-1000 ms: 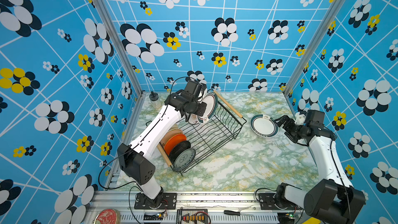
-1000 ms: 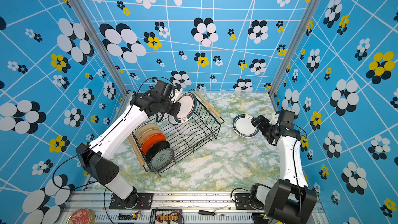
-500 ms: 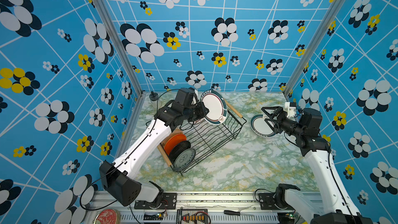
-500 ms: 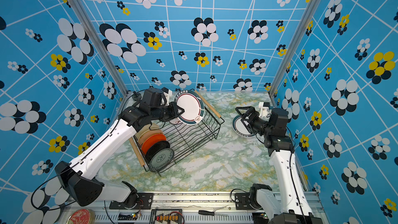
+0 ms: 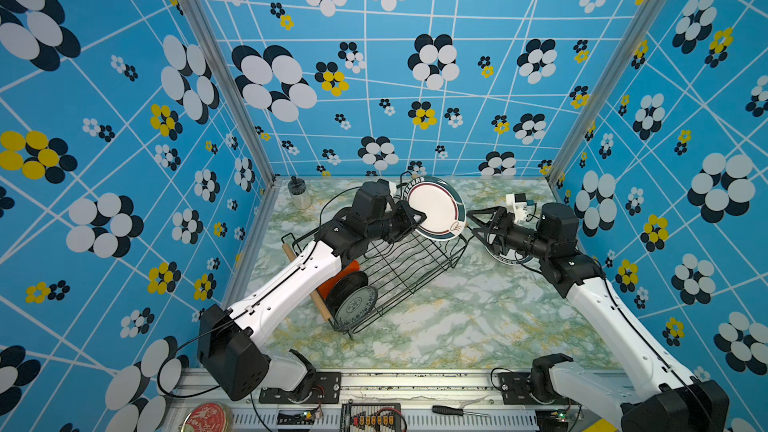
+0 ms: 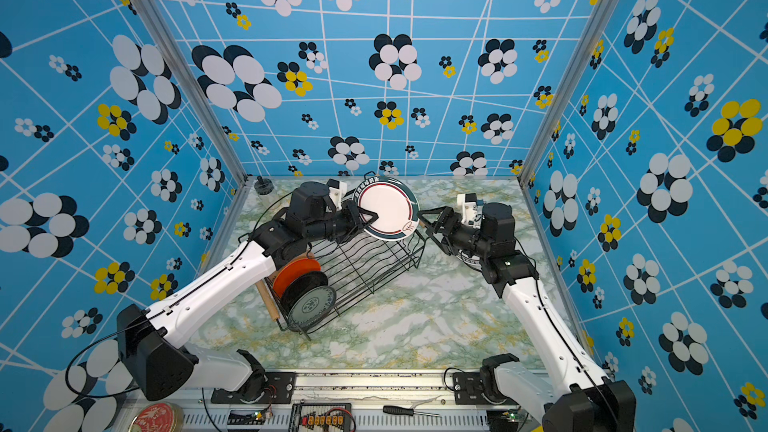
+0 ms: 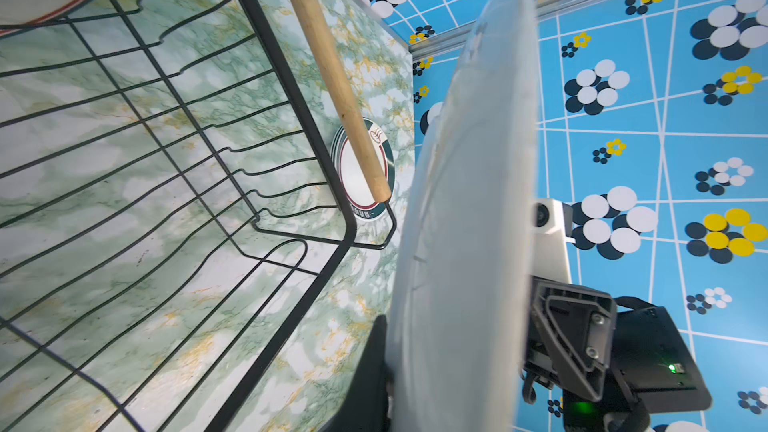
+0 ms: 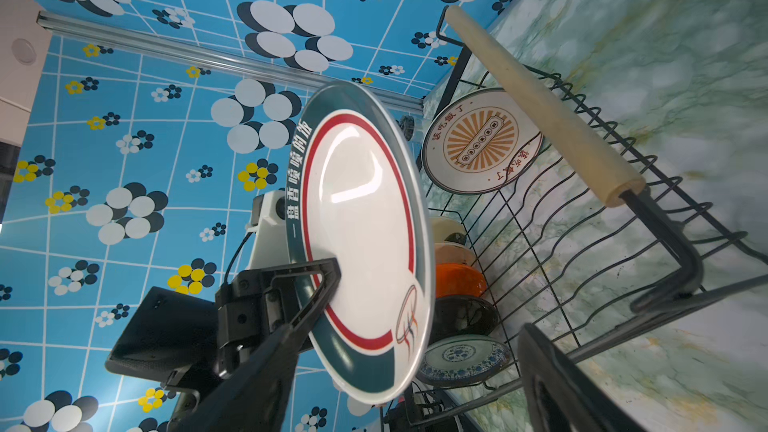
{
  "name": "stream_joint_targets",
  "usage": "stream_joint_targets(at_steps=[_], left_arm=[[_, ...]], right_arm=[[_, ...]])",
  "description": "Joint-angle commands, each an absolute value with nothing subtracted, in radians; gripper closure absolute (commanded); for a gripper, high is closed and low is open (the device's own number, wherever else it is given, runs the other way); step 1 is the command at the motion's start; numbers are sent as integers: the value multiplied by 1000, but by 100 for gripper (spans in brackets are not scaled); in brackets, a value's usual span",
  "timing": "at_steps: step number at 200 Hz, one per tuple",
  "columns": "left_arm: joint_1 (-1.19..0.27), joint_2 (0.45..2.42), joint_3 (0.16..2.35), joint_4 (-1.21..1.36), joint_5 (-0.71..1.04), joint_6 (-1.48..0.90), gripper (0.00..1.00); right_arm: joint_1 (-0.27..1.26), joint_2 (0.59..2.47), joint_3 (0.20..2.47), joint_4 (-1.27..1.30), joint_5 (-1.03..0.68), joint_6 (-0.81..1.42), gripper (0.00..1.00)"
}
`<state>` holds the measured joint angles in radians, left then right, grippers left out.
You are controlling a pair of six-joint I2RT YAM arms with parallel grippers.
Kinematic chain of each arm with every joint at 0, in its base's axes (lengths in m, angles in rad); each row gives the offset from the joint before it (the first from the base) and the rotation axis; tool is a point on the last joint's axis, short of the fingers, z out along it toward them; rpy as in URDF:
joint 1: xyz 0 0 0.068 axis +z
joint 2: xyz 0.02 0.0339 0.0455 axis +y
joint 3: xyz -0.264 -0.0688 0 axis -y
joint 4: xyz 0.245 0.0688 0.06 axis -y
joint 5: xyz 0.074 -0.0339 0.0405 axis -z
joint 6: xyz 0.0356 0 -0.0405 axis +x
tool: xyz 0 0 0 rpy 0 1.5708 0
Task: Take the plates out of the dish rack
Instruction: 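Grasp the plate's rim with the right gripper while the left holds it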
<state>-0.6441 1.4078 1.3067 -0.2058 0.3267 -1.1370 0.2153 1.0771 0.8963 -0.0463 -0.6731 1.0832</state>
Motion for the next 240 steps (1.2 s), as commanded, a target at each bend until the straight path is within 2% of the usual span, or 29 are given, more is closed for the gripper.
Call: stream_joint_targets(at_steps=[1,19,99,146,170,217,240], left_arm=[[-653,1389,1284,-45,383,-1202,100],[-655,1415,1294,-36,412,-1203,100],[-674,1481,1286,50,462,-1253,100],[-677,1502,1290,49,469,-1247,95],[-678,1518,1298,44,476,-1243,93],[-682,1536,1320,7,481,-1206,85],[-681,1536,1317,0,476,-1196,73]], right_arm=[[234,1091,911,24,-646,1106,23],[240,1104,905,66,-655,1131,32],[244,1147,900,195,-683,1205,52],[244,1158,900,211,-684,1210,70],[245,1168,900,224,-693,1213,75],[246,1175,900,229,-700,1208,89],[245,1178,900,229,-698,1206,99]])
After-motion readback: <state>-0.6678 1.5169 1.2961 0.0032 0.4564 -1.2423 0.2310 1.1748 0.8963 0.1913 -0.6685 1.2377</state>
